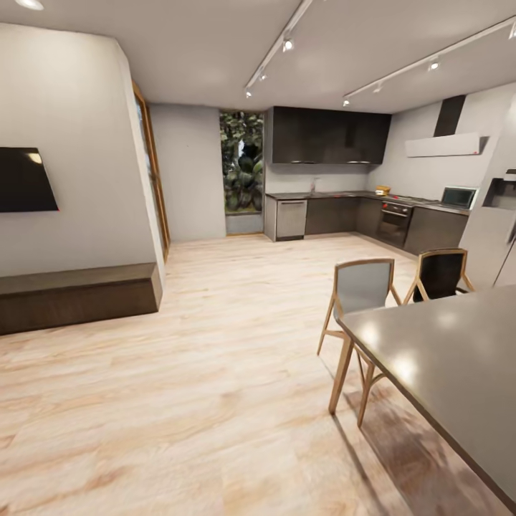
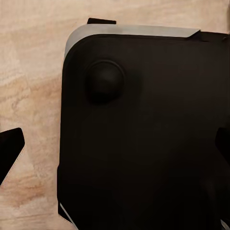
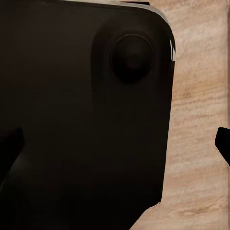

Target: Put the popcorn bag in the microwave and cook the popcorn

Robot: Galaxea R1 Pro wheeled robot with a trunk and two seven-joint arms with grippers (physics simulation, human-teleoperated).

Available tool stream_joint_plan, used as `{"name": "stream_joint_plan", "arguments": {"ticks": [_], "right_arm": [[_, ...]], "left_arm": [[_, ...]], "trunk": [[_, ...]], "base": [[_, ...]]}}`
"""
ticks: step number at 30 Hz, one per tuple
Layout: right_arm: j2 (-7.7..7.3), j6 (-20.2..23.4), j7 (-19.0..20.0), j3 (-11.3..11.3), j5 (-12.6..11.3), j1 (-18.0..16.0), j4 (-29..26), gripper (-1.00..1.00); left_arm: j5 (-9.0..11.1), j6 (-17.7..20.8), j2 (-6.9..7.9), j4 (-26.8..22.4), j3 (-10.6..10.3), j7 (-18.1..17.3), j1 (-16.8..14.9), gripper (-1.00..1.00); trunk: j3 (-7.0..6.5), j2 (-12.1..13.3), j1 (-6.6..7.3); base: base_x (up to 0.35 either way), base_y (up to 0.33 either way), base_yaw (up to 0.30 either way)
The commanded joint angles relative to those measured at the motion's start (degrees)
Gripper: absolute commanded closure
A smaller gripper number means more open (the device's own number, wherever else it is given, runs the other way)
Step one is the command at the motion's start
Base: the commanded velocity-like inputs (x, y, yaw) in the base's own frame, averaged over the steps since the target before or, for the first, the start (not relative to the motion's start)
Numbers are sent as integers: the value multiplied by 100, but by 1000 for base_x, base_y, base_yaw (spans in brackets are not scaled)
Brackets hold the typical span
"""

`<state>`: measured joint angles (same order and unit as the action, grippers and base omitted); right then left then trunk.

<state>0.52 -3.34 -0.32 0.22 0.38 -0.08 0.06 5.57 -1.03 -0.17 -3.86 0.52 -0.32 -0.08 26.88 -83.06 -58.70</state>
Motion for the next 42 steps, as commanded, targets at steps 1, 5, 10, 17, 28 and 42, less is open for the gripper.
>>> {"name": "stream_joint_plan", "arguments": {"ticks": [1,5,10,17,28,42], "right_arm": [[-1,-17,-3,2,5,-1,2,-100],[0,-17,-3,5,-3,-1,3,-100],[1,-17,-3,4,4,-1,2,-100],[1,-17,-3,11,-2,-1,3,-100],[1,-17,-3,8,-1,-1,3,-100],[0,-17,-3,4,3,-1,3,-100]], "left_arm": [[58,-11,-1,0,1,-3,-1,-100],[58,-6,-1,0,1,-3,-1,-100],[73,-11,6,0,0,2,-1,-100],[71,-11,-1,0,1,-3,-1,-100],[67,-11,-1,0,1,-3,-1,-100],[76,-62,0,0,17,22,-1,-100]], "trunk": [[5,-2,-3],[5,-2,-3],[5,-2,-3],[5,-2,-3],[5,-2,-3],[5,-2,-3]], "base": [[323,0,0],[323,0,0],[323,0,0],[323,0,0],[323,0,0],[323,0,0]]}}
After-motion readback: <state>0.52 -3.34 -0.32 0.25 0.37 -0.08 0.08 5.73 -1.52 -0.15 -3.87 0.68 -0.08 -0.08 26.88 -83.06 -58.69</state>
